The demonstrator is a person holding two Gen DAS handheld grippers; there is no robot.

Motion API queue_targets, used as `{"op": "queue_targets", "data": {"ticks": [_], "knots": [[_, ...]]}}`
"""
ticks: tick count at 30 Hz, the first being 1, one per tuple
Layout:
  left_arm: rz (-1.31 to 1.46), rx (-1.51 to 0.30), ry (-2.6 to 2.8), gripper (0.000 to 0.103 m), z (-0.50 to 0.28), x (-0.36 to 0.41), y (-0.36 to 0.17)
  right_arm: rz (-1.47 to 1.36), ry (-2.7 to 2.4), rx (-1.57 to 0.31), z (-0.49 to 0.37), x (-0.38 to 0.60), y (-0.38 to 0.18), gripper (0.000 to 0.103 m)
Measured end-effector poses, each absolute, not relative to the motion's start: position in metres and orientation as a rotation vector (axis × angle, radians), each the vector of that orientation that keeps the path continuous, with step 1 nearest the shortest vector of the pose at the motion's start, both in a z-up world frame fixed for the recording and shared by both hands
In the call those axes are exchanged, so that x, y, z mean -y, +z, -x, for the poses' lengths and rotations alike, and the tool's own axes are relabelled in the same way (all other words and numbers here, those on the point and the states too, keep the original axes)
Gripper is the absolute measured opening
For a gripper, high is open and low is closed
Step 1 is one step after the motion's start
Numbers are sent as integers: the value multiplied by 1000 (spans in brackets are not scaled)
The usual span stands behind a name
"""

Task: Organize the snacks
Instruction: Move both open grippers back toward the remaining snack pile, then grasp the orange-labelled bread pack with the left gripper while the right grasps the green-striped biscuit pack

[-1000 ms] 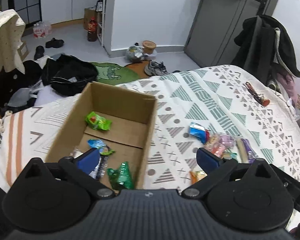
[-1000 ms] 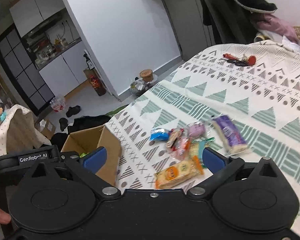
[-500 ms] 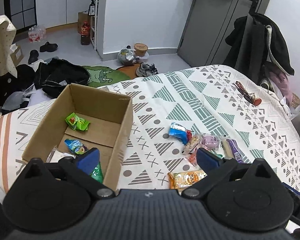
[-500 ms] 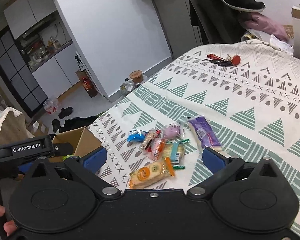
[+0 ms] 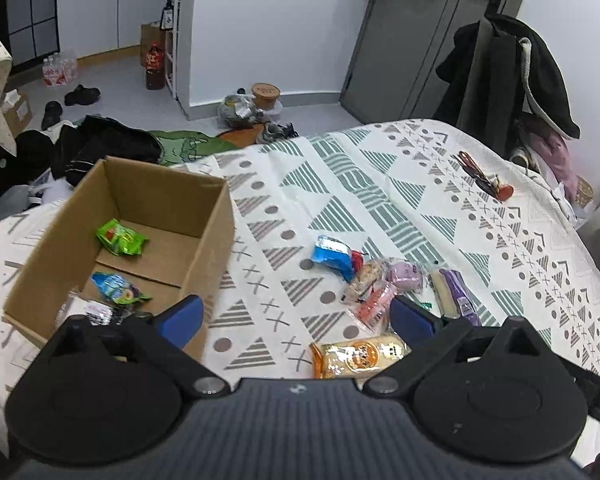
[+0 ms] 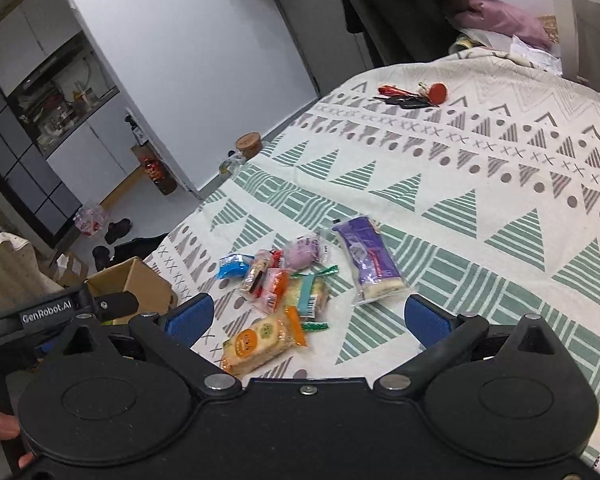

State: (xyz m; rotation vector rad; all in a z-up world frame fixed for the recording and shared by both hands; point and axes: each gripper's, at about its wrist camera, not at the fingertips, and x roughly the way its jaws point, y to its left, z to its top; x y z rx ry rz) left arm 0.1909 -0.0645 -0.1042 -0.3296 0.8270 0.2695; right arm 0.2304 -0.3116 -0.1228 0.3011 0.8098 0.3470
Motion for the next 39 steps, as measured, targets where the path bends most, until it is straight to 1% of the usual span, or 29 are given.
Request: {"op": "queue_targets", "data": {"ticks": [4,7,9,12,21,31,39], "knots": [[343,-845,247,100,-194,69,-116,-327,345,-831,-235,316,-129,100],[358,-862,232,100,-198,73,-126,-348,344,-855,-240,318,-136,94],[369,-879,221,100,-201,76,-135,-368,335,-875,-244,320,-140,86],[378,-900,211,100,-205,80,-146,-388,320,-892,-248,323,-146,79],[387,-980,148,100,-227,98,-179,-418,294,-947,-262,327,-164,77],[296,-1055,109,102,-235,110,-205,-418,297,-986,-276,324,-177,77],[238,-1055,127,102,-253,116,-217,-425,307,-1006,-279,325,-181,77]]}}
